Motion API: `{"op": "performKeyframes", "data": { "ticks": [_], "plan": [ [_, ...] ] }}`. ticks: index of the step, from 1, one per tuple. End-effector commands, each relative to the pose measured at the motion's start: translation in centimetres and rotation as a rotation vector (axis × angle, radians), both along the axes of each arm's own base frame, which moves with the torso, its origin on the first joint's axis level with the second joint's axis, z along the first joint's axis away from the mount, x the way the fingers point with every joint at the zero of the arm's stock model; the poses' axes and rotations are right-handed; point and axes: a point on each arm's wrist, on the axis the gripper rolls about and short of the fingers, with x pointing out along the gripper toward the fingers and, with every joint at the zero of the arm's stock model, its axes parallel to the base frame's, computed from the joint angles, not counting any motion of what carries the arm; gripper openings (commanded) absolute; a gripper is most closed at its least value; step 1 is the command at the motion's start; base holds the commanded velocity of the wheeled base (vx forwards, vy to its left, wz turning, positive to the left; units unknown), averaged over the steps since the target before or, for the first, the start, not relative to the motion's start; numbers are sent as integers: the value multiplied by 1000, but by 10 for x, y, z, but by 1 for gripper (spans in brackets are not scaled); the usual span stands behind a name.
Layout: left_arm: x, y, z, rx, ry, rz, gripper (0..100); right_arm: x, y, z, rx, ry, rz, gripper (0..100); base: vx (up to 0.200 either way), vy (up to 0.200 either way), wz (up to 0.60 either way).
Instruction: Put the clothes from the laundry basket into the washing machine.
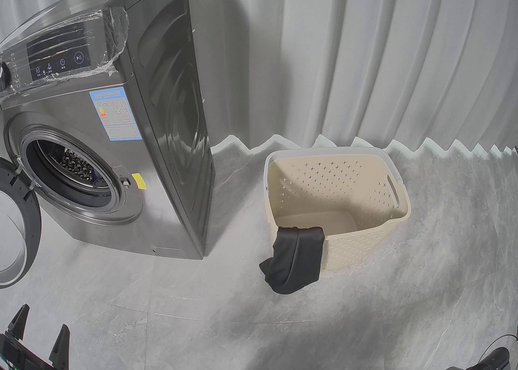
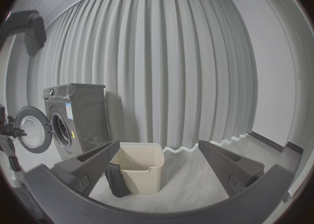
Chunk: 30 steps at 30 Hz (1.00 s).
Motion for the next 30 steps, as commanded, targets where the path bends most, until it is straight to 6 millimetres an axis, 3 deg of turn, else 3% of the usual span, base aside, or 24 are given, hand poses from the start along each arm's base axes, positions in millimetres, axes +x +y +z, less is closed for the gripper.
{"op": "performKeyframes", "data": {
  "ticks": [1,5,6,11,21,30],
  "plan": [
    [0,0,-5,1,1,0,100,36,3,19,34,285,185,100,0,0,0],
    [0,0,-5,-1,1,0,100,64,7,17,139,452,286,100,0,0,0],
    [0,0,-5,-1,1,0,100,64,7,17,139,452,286,100,0,0,0],
    [0,0,-5,1,1,-1,100,101,20,9,104,612,418,100,0,0,0],
    [0,0,-5,1,1,-3,100,161,37,-7,106,774,406,100,0,0,0],
    [0,0,-5,-1,1,-4,100,189,52,-21,90,801,436,100,0,0,0]
  ]
}}
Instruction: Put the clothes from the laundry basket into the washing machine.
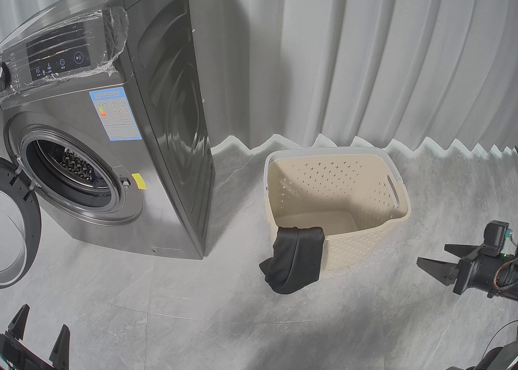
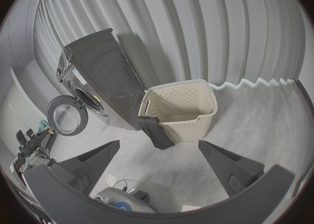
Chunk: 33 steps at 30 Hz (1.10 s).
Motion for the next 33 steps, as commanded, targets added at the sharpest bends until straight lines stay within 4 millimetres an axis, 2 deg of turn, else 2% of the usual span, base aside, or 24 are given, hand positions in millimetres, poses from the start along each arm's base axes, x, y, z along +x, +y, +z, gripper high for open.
{"op": "performKeyframes", "data": {
  "ticks": [1,10,17,23,26,33],
  "plan": [
    [0,0,-5,-2,1,-1,100,23,13,-24,-38,119,26,100,0,0,0],
    [0,0,-5,-3,1,-2,100,36,38,-34,-52,132,70,100,0,0,0],
    [0,0,-5,-2,1,-2,100,53,59,-55,-68,162,116,100,0,0,0],
    [0,0,-5,-2,1,-2,100,62,73,-66,-88,144,104,100,0,0,0],
    [0,0,-5,-2,1,-2,100,74,85,-74,-78,103,114,100,0,0,0],
    [0,0,-5,-5,1,-1,100,93,97,-97,-83,102,101,100,0,0,0]
  ]
}}
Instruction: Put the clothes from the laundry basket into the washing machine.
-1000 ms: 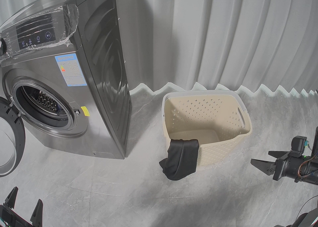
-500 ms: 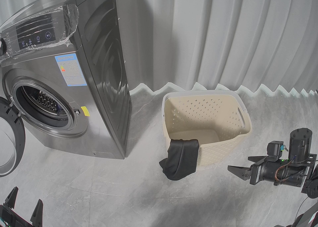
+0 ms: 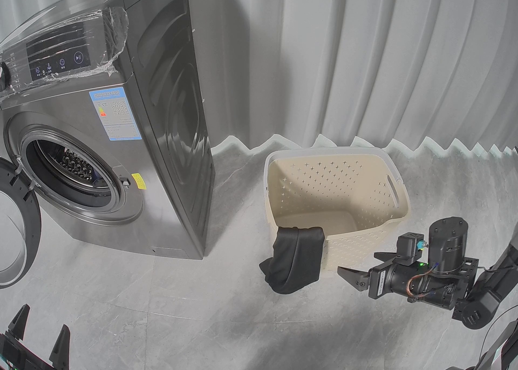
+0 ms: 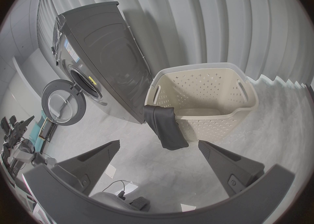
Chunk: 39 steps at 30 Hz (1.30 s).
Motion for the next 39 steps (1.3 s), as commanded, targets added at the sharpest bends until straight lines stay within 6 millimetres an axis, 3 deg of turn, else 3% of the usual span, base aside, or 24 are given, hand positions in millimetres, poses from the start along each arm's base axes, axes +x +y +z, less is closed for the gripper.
{"op": "performKeyframes", "data": {
  "ticks": [1,29,39],
  "plan": [
    [0,0,-5,-2,2,2,100,14,11,-29,-37,53,3,100,0,0,0],
    [0,0,-4,0,0,0,100,86,50,-83,-31,47,-53,100,0,0,0],
    [0,0,-4,0,0,0,100,107,60,-91,-13,20,-59,100,0,0,0]
  ]
}}
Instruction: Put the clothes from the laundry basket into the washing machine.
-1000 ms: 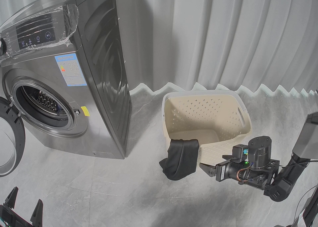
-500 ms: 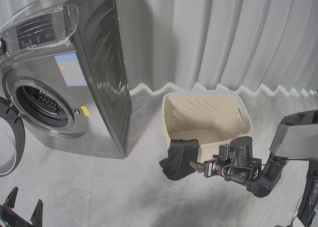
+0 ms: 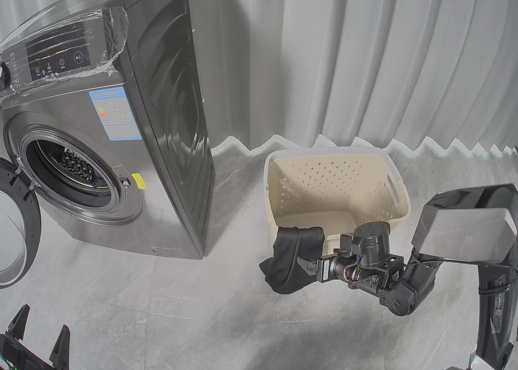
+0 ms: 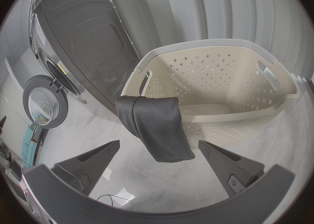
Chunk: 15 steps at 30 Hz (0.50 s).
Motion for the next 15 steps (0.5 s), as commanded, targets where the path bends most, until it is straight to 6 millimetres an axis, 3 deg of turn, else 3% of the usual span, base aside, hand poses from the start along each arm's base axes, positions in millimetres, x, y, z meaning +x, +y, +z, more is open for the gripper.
{"op": "performKeyframes", "data": {
  "ticks": [1,15],
  "plan": [
    [0,0,-5,0,1,0,100,11,6,-9,4,-6,-3,100,0,0,0],
    [0,0,-4,0,0,-1,100,37,21,-15,38,-46,-61,100,0,0,0]
  ]
}}
